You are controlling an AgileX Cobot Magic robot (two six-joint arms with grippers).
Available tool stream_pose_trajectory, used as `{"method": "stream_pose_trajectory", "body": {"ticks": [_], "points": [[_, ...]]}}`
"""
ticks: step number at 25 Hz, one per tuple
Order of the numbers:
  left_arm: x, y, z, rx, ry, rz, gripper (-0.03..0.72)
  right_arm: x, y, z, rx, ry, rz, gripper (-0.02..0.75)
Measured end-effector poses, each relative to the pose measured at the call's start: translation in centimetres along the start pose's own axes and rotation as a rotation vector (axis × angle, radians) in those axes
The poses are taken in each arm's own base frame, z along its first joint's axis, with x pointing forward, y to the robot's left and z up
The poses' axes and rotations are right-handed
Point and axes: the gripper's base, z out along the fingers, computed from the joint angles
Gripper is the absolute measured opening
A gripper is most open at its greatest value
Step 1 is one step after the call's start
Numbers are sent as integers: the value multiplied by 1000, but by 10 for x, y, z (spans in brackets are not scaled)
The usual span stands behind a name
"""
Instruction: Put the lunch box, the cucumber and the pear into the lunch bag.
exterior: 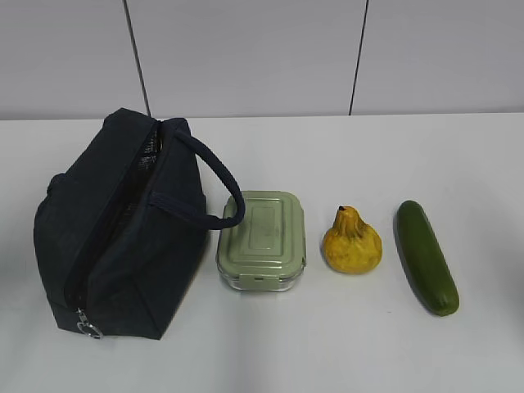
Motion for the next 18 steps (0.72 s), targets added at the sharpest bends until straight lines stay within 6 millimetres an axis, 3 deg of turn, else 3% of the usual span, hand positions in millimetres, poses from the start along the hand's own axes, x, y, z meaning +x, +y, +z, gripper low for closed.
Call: {"method": "stream_pose_trajectory", "body": {"ticks": [5,10,18], "points": [[-18,-12,34,184,136,40,242,-29,2,29,-2,131,11,476],[-20,-16,60,276,254,85,242,-36,7,67,-48,355,-6,476],[-15,-12,67,270,312,149,242,-30,12,110,-104,529,-24,476]]}}
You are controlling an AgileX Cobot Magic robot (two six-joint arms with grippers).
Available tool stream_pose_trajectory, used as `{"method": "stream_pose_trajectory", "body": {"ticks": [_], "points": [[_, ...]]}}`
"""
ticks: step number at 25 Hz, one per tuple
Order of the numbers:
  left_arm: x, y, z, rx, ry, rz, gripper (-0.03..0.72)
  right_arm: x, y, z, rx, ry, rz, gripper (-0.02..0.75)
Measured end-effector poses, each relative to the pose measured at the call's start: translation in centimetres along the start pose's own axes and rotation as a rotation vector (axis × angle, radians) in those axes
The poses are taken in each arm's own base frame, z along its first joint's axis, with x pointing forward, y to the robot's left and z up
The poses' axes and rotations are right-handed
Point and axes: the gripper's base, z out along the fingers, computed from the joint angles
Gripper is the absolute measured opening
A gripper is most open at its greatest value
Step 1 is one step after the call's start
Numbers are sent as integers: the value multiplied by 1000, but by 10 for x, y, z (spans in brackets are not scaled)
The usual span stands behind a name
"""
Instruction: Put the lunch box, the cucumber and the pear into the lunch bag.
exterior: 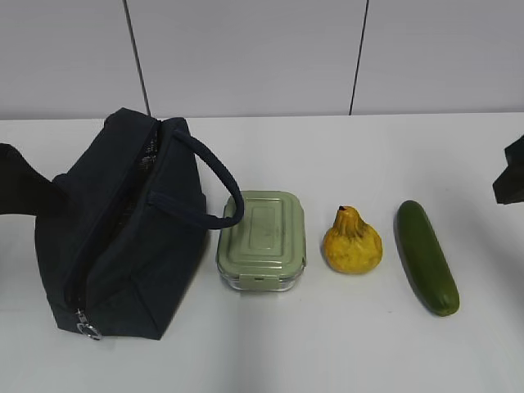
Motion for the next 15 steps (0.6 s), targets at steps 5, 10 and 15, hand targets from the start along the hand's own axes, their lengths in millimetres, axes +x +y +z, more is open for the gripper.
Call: {"method": "stream_pose_trajectory", "body": {"ticks": [5,10,15], "points": [[1,2,0,-15,11,11,242,-2,0,12,-14,40,-12,476],[2,5,0,-58,20,-5,242,-4,1,23,-41,62,-16,476],[2,9,10,-50,52,-25,242,-10,2,32,-64,75,-13,476]]}}
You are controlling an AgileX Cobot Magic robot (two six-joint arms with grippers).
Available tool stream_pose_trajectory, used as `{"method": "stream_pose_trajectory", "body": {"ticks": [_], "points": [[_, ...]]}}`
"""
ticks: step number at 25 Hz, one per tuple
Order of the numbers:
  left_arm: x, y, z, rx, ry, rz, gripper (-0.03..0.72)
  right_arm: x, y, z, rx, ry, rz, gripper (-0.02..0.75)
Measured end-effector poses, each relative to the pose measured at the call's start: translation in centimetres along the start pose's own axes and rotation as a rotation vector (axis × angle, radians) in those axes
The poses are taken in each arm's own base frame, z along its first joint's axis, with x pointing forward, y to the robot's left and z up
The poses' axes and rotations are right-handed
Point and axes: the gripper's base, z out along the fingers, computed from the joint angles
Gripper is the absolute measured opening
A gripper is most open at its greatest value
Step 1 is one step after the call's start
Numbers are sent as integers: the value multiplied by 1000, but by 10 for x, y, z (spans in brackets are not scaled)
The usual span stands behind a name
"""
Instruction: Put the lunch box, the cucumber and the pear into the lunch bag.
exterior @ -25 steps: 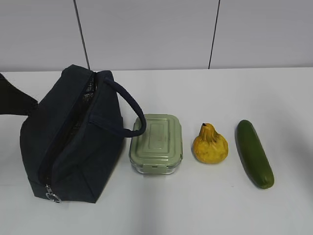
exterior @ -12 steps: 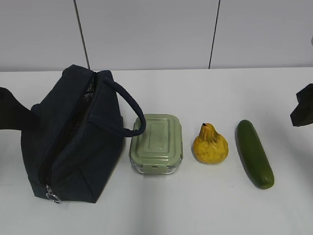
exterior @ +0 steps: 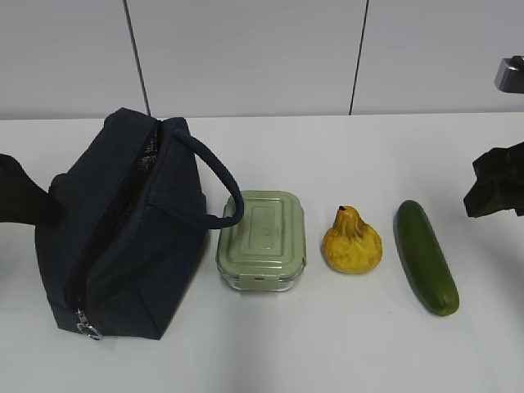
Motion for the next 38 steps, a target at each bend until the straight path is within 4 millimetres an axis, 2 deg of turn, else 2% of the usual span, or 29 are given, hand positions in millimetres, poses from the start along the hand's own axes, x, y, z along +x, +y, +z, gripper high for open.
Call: {"method": "stream_pose_trajectory", "body": {"ticks": [5,7,9,13,20,26,30,34,38], "points": [[-2,3,13,30,31,-29,239,-6,-1,7,-4,10,-2,476],[-2,3,14,30,26,-31,179,-8,-2,10,-5,15,-2,476],[-3,4,15,27,23,-28,75,-11,-2,14,-7,24,2,476],[-3,4,15,24,23,-25,13,-18,-4,23,-8,38,2,476],[-3,5,15,20,19,-23,4,-31,-7,39,-10,61,6,476],[-3,5,15,20,19,-23,4,-51,-11,66,-23,89,27,481],[-3,5,15,20,19,-23,4,-63,-13,86,-43,109,55,515],[-3,5,15,19,19,-23,4,-69,-15,106,-61,173,71,537],[-4,5,15,18,16,-23,4,-62,-16,122,-79,272,88,540]]}}
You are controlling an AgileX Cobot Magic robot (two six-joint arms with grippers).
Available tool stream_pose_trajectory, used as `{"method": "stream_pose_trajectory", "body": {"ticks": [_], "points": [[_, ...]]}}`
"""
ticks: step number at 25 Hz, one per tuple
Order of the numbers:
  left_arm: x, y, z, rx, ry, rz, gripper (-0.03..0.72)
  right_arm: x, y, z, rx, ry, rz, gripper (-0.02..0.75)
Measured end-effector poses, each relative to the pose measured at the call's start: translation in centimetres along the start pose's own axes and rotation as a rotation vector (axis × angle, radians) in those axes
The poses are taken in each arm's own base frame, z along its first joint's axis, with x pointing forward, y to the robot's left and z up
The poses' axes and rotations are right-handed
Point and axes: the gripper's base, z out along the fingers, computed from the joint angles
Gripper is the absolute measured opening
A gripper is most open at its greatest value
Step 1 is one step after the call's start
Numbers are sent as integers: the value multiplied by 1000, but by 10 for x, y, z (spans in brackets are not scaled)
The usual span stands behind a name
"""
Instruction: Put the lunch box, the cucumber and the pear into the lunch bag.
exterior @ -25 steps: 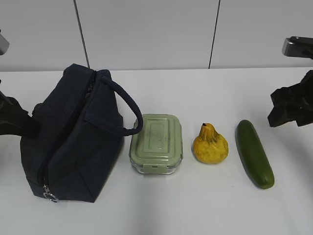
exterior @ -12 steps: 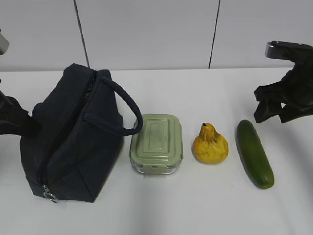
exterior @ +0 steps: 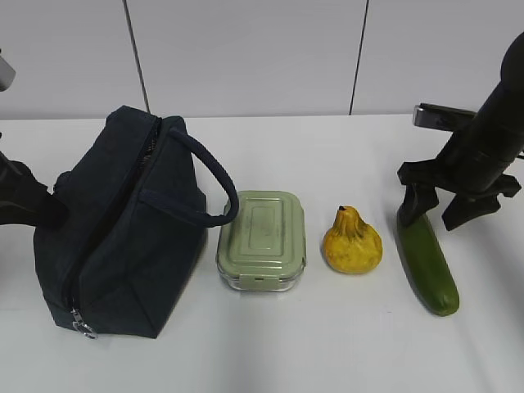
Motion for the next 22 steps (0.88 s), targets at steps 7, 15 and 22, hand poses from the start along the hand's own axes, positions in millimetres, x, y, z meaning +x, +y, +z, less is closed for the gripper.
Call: {"method": "stream_pose_trajectory", "body": {"ticks": [7,15,22], "points": [[-1,1,0,-10,-15,1,4,6,-1,18,-13,109,8,540],[-2,1,0,-13,-19,1,4,10,11,40,36,176,-32,524],[-2,1,0,-12,-20,0,4,5,10,38,60,168,-49,410]]}}
